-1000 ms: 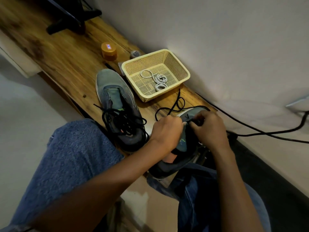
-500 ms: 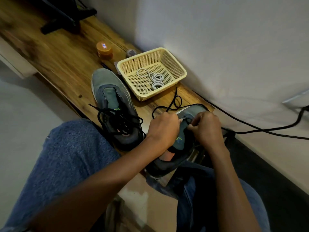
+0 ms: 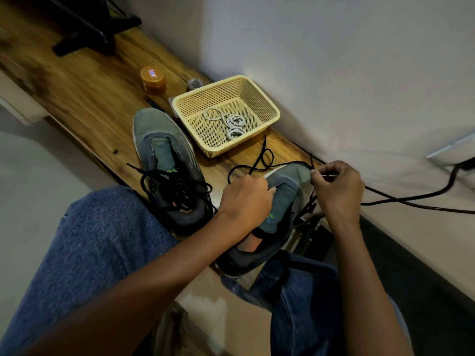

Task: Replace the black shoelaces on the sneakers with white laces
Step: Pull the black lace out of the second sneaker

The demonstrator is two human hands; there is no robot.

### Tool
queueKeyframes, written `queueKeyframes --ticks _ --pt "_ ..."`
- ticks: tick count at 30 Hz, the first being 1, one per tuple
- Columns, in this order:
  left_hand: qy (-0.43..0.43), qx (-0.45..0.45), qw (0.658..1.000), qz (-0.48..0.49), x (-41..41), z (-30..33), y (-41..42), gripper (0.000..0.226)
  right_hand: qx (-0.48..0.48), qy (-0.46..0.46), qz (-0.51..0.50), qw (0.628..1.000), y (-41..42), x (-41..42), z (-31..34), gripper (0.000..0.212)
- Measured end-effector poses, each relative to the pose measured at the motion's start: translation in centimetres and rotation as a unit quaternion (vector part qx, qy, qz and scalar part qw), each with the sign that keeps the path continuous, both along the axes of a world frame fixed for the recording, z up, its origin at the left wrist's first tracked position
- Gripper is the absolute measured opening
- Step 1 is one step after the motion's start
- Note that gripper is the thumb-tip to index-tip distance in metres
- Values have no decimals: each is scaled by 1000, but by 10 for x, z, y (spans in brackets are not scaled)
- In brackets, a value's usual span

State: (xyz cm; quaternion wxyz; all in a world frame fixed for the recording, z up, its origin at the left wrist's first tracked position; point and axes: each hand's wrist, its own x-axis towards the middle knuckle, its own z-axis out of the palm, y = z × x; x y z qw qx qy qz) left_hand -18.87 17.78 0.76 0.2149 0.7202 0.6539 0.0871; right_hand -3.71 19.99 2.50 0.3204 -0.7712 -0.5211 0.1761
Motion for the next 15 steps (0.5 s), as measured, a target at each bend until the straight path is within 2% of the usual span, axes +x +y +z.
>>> queueKeyframes --ticks 4,7,15 --pt "-12 -6 1000 6 1 1 0 38 -87 -40 42 995 11 8 -12 18" --pt "-13 -14 1000 5 2 2 -1 38 -134 -42 64 988 19 10 -19 12" --pt "-9 -21 1000 2 3 1 1 38 -76 -122 59 988 18 6 -18 12"
